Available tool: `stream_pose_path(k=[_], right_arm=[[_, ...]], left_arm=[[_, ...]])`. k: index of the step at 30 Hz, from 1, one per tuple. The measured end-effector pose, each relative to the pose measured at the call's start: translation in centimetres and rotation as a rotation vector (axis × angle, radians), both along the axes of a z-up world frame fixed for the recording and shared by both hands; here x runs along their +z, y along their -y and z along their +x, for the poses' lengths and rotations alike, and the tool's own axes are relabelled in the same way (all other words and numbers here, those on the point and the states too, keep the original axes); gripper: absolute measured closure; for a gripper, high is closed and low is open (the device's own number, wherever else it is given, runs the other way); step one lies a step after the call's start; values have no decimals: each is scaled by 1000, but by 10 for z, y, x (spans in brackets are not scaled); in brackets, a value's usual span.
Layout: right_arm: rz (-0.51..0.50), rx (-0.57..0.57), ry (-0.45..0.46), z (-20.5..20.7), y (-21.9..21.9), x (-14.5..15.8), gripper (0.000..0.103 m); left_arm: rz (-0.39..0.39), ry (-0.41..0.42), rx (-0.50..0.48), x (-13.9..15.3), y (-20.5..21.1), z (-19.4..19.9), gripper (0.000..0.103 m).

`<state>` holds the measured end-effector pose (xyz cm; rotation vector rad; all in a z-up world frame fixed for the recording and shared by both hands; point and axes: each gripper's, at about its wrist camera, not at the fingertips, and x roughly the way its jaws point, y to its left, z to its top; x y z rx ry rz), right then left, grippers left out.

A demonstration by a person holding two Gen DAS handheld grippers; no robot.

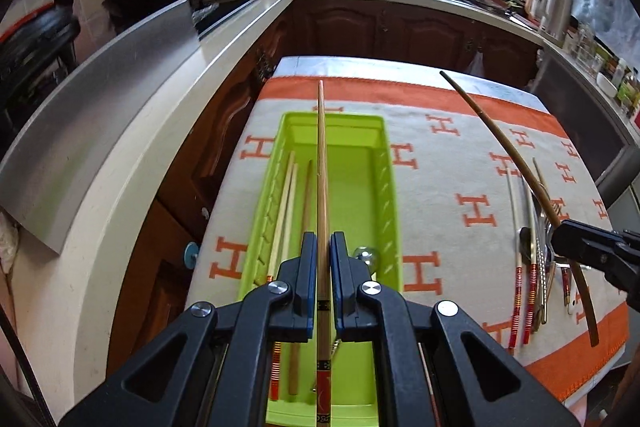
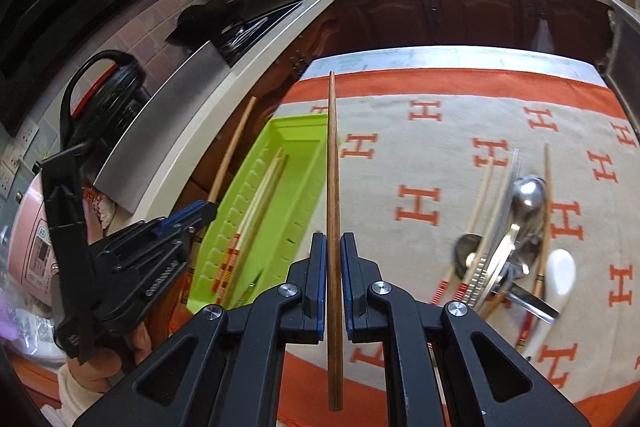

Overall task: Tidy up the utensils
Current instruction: 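Carry the chopstick into the green tray and open the left tool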

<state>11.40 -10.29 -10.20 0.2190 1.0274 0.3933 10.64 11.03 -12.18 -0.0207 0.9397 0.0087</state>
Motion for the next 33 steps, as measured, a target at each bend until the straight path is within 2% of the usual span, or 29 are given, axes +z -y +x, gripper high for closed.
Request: stream_pose_path(k=[6,16,18,20,22,33], right_arm=[[-8,36,-61,20,-46,-9,96],[29,22,-196,60,-85,-49,96],[50,24,-220,63,-92,-55,94],[68,29,-238,65,-96,-62,80],[70,29,-227,65,-98,-65,73],[1,50,-185,50,-83,-65,73]], left_arm=[[-33,-52,39,-21,-21,3,88],[-55,-33,91,-21,-50,0,86],[-57,-36,100,-21,-53,1,86],[-59,-37,106,-22,-56,1,86],[-57,-37,113,-22,-59,1,86],[-51,-38,98,-20,-52,2,85]])
